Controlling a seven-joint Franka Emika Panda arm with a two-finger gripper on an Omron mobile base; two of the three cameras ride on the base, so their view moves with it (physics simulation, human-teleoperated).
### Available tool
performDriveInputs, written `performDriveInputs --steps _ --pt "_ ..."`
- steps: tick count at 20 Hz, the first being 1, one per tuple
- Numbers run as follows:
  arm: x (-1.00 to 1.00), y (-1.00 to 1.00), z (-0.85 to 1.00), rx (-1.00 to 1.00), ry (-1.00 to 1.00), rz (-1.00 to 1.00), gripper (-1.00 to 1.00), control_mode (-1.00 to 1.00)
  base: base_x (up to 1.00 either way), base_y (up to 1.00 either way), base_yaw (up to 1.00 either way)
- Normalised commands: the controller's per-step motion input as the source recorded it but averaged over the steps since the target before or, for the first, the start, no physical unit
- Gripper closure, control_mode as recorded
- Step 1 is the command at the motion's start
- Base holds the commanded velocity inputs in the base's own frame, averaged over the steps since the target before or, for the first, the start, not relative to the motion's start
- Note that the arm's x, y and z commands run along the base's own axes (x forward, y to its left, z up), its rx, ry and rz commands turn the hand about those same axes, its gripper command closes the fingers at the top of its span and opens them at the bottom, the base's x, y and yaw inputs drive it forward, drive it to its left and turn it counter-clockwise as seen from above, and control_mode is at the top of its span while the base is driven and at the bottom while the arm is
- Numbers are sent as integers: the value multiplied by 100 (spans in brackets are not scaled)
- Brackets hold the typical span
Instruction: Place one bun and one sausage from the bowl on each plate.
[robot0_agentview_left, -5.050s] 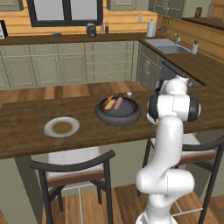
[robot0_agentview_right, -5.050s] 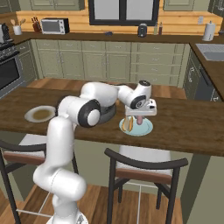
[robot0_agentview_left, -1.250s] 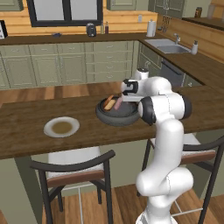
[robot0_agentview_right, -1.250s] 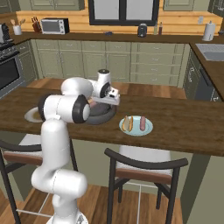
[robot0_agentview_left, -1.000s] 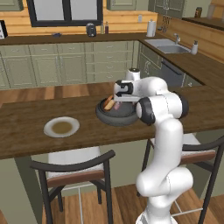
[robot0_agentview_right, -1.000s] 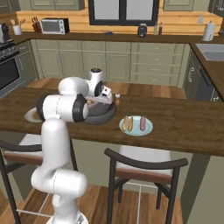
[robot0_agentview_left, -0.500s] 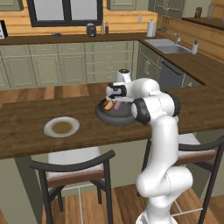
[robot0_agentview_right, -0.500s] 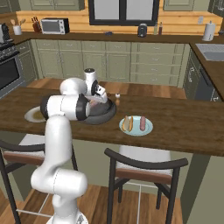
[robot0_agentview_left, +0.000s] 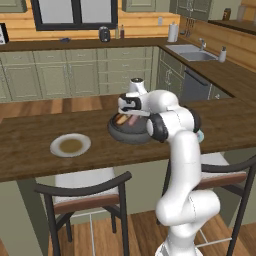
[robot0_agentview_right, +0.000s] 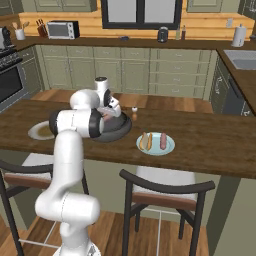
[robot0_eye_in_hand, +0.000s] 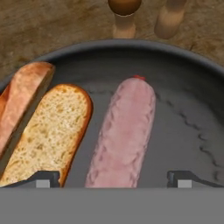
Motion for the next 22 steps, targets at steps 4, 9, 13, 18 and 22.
performDriveInputs --steps 4,9,13,18,22 --pt "0 0 -35 0 2 -1 100 -100 0 0 0" --pt "-2 -1 -65 1 0 0 100 -100 0 0 0" --pt "-5 -4 -78 3 0 0 100 -100 0 0 0" --pt "-3 0 -43 0 1 0 100 -100 0 0 0" --pt "-6 -11 0 1 0 0 100 -100 0 0 0"
